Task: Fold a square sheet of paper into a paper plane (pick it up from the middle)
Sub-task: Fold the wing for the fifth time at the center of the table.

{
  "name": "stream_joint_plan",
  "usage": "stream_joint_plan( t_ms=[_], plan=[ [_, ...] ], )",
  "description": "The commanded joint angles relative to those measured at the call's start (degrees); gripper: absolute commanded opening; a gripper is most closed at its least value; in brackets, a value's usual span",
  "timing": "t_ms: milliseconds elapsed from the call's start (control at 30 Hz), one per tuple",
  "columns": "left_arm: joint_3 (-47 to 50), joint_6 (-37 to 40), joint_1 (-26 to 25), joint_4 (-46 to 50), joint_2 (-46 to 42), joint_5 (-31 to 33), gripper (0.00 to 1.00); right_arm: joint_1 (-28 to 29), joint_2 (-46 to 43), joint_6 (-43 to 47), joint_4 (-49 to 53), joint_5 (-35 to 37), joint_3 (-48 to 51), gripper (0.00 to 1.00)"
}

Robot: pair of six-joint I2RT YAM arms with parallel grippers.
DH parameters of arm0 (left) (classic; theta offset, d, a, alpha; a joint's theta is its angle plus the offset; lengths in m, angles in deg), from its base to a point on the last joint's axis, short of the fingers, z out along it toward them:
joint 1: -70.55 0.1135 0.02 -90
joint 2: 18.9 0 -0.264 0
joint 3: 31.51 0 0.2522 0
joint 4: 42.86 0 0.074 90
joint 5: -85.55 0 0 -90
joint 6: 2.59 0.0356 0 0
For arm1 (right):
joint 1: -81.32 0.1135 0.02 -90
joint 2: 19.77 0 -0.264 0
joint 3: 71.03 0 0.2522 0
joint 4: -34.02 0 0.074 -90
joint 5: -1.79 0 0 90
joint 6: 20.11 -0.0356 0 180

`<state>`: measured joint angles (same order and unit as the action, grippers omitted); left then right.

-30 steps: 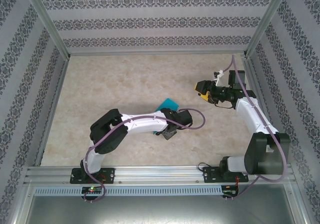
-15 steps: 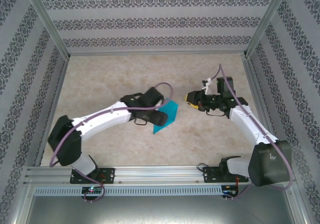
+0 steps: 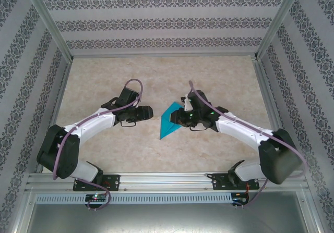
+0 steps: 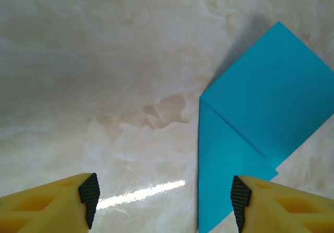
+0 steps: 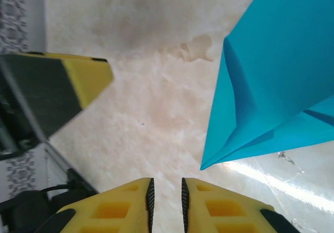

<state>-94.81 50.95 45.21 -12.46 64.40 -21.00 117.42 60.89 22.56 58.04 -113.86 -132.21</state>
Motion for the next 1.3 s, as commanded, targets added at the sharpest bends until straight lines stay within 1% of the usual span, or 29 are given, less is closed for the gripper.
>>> stream_joint_plan(
  t_ms=[0, 100, 333, 667, 767, 900, 1067, 1267],
  plan=[
    [0.82, -1.94, 0.77, -4.87, 0.31, -1.75, 0.70, 2.58, 3.82, -1.20, -1.47, 6.27, -3.36, 0.20],
    [1.02, -1.68, 0.95, -5.30, 0.89, -2.52, 0.70, 3.66, 7.41, -0.80, -2.13, 7.14, -5.00, 0.16],
    [-0.08, -0.56, 1.04, -5.62, 3.24, -4.50, 0.70, 4.22, 14.69, 1.74, 0.25, 8.32, -7.29, 0.12],
    [-1.18, 0.60, 1.10, -4.74, 4.76, -5.88, 0.70, 3.28, 16.69, 4.38, 3.23, 9.90, -6.21, 0.09],
    [-1.21, 0.18, 1.15, -5.17, 5.01, -6.77, 0.70, 2.87, 16.70, 4.35, 1.69, 8.97, -4.74, 0.09],
    [-1.28, -0.77, 1.01, -6.31, 5.78, -8.39, 0.70, 2.03, 17.23, 4.53, -2.48, 5.70, -2.50, 0.08],
    [-0.63, -2.42, 1.00, -8.76, 6.83, -10.15, 0.70, 1.46, 16.90, 4.60, -4.84, 4.50, 0.10, 0.07],
    [-0.50, -4.77, -0.80, -12.04, 8.22, -10.58, 0.69, 0.40, 17.16, 4.61, -9.32, 2.21, 2.85, 0.07]
  ],
)
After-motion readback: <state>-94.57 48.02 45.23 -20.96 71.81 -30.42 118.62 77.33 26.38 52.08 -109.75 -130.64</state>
